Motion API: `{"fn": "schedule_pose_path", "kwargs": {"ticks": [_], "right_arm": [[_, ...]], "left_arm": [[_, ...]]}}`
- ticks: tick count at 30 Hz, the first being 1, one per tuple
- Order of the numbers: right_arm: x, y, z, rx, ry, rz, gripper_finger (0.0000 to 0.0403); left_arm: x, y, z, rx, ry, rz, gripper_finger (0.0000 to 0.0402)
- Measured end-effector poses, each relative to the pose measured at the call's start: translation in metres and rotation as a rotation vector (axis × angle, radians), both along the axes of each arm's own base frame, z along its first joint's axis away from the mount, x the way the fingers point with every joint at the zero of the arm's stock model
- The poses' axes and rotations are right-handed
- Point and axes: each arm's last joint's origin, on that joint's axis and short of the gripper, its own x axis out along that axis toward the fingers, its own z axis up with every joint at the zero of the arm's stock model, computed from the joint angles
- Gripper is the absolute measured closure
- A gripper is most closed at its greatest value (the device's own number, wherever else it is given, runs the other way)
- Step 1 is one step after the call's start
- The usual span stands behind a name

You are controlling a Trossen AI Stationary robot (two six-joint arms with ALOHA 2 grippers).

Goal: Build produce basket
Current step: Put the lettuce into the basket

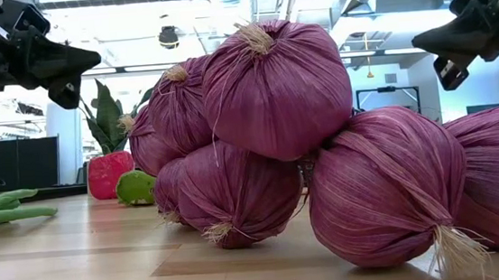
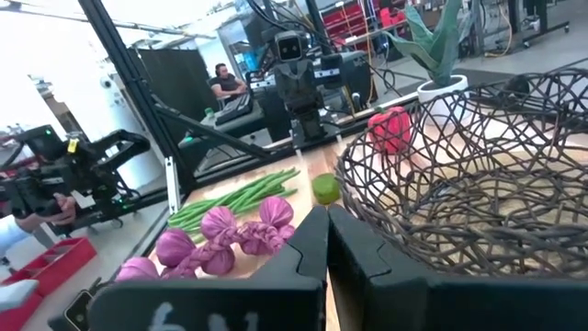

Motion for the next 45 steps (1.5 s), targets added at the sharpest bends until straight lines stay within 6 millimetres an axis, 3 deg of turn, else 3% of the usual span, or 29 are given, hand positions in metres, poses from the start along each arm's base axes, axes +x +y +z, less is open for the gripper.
{"fn": "schedule_pose_path", "kwargs": {"ticks": [10,17,22,27,34,40,45], "right_arm": [[0.0,0.0,0.001,0.213,-0.008,0.007,0.0383],[0.0,0.0,0.0,0.218,0.005,0.006,0.0383],[0.0,0.0,0.001,0.292,-0.003,0.006,0.038],[-0.001,0.0,0.008,0.353,-0.08,0.015,0.0367],[-0.007,0.0,0.035,0.273,-0.28,0.039,0.0347],[-0.02,0.0,0.078,0.031,-0.4,0.001,0.0309],[-0.025,-0.001,0.118,-0.118,-0.403,-0.043,0.026]], "left_arm": [[0.0,0.0,0.0,0.023,0.001,0.003,0.0401],[0.0,0.0,0.0,0.079,0.003,0.008,0.0401],[0.0,0.001,0.002,0.024,0.001,0.052,0.0401],[-0.002,0.002,0.007,0.027,0.025,0.079,0.0371],[-0.003,0.003,0.011,-0.015,-0.014,0.103,0.0286],[-0.003,0.003,0.013,-0.017,-0.035,0.102,0.0225],[-0.003,0.003,0.015,0.02,-0.043,0.105,0.0207]]}}
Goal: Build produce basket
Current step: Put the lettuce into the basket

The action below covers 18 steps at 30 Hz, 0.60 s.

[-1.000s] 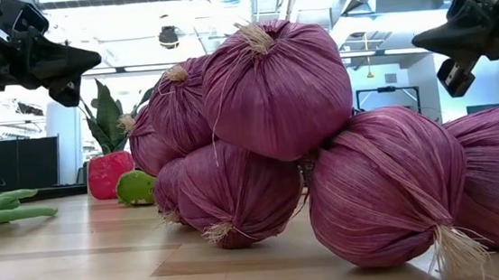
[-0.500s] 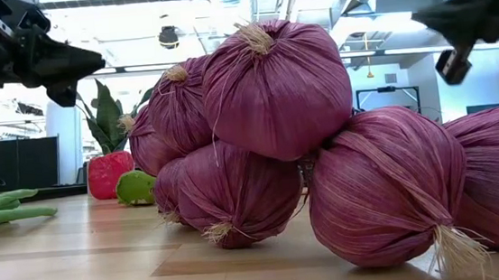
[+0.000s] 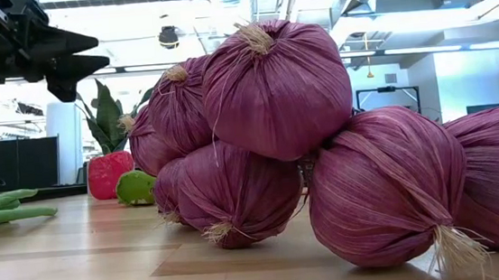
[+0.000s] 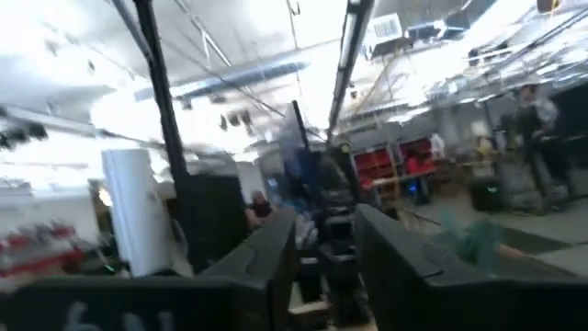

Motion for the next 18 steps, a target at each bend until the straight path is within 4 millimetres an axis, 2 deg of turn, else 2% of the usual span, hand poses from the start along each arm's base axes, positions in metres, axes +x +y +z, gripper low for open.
{"fn": "schedule_pose_path", "kwargs": {"ticks": [4,10,14,18], "right_arm": [[0.006,-0.003,0.029,-0.005,0.171,-0.066,0.0237],[0.033,-0.008,0.069,0.045,0.491,-0.136,0.024],[0.044,-0.012,0.093,0.168,0.719,-0.185,0.0243],[0.049,-0.014,0.102,0.38,0.993,-0.234,0.024]], "left_arm": [[-0.004,0.0,0.014,0.036,-0.012,0.004,0.0211],[-0.013,0.003,0.066,0.122,0.166,0.108,0.0229],[-0.011,0.006,0.102,0.09,0.342,0.186,0.0226],[-0.003,0.006,0.126,0.069,0.536,0.224,0.021]]}}
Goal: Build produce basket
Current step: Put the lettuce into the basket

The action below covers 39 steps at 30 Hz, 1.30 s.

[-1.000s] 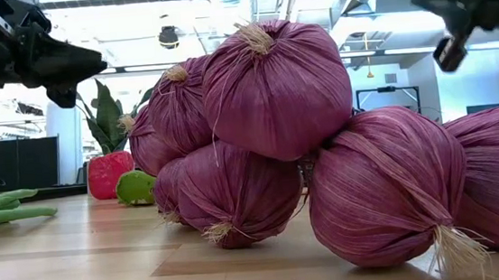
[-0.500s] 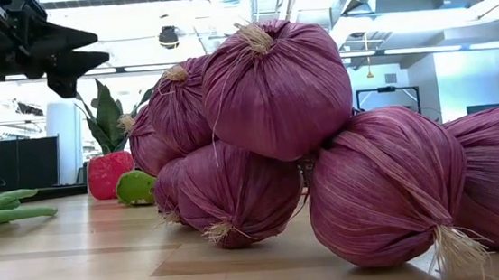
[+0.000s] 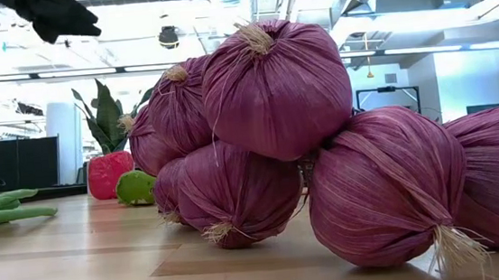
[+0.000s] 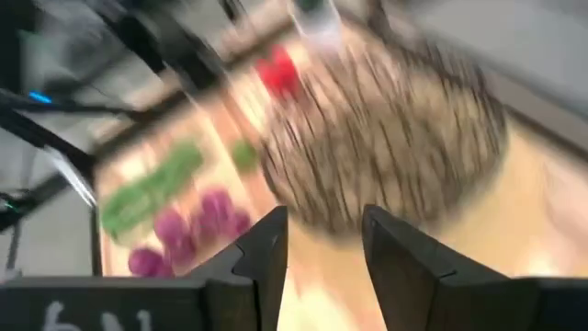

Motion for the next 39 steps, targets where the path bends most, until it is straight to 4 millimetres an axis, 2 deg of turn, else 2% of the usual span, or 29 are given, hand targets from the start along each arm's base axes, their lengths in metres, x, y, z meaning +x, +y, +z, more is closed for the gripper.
{"fn": "schedule_pose_path", "kwargs": {"ticks": [6,8,12,15,19,23,28,33,39], "right_arm": [[0.007,0.001,-0.019,0.319,0.523,-0.243,0.0237],[0.017,0.003,-0.028,0.384,0.593,-0.281,0.0239],[0.036,0.013,-0.044,0.447,0.622,-0.227,0.0242],[0.044,0.028,-0.062,0.465,0.782,-0.242,0.0242],[0.05,0.054,-0.081,0.506,0.915,-0.293,0.0239],[0.053,0.086,-0.097,0.488,0.975,-0.343,0.024],[0.051,0.133,-0.112,0.464,0.997,-0.416,0.0244],[0.046,0.177,-0.136,0.421,1.01,-0.552,0.0243],[0.049,0.216,-0.168,0.418,0.989,-0.628,0.0224]], "left_arm": [[0.019,0.0,0.018,-0.03,0.206,0.041,0.0178],[0.025,-0.001,0.019,-0.049,0.244,0.045,0.017],[0.032,-0.001,0.012,-0.08,0.316,0.067,0.0164],[0.031,-0.001,0.005,-0.117,0.397,0.106,0.0164],[0.024,-0.001,-0.004,-0.187,0.502,0.194,0.0163],[0.017,-0.001,-0.009,-0.251,0.578,0.278,0.0163],[0.012,-0.002,-0.012,-0.336,0.62,0.316,0.0163],[0.012,-0.002,-0.022,-0.354,0.65,0.326,0.0163],[0.016,-0.003,-0.028,-0.357,0.633,0.311,0.0163]]}}
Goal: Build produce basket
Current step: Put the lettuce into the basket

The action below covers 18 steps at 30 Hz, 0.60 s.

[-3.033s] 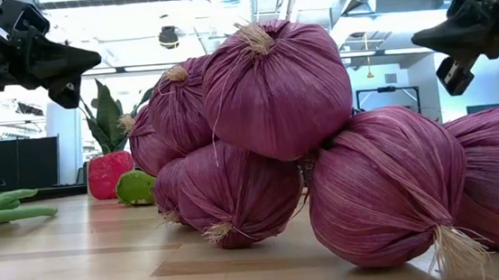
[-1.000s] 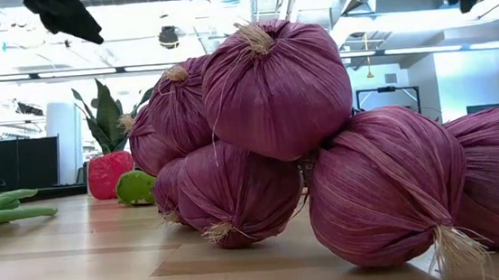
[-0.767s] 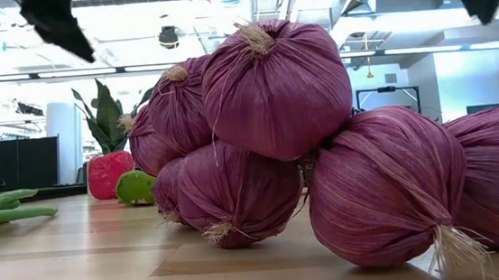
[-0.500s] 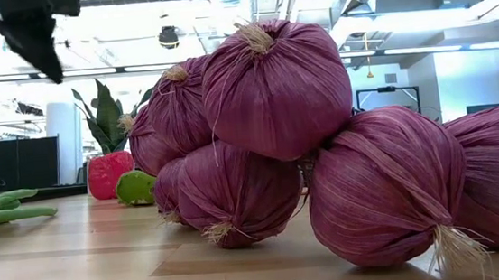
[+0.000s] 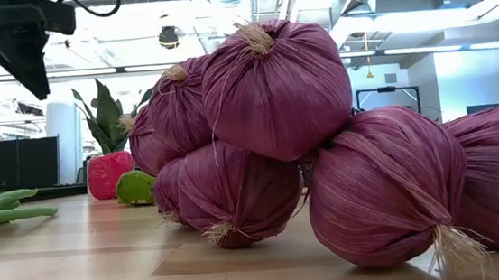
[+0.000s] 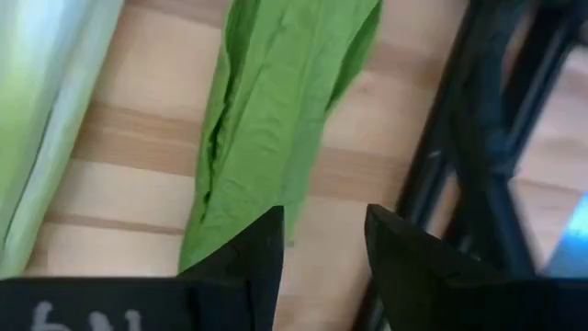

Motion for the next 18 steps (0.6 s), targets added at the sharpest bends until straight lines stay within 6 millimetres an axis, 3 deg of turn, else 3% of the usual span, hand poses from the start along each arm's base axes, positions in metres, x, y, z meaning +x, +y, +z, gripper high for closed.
{"fn": "schedule_pose_path", "kwargs": {"ticks": [7,18], "right_arm": [[0.018,0.016,-0.032,-0.002,0.001,-0.026,0.0192],[0.035,0.012,-0.056,-0.032,0.072,-0.036,0.0173]], "left_arm": [[0.002,0.0,0.001,0.009,-0.014,-0.041,0.0163],[0.003,-0.001,0.001,0.003,-0.008,-0.062,0.0163]]}}
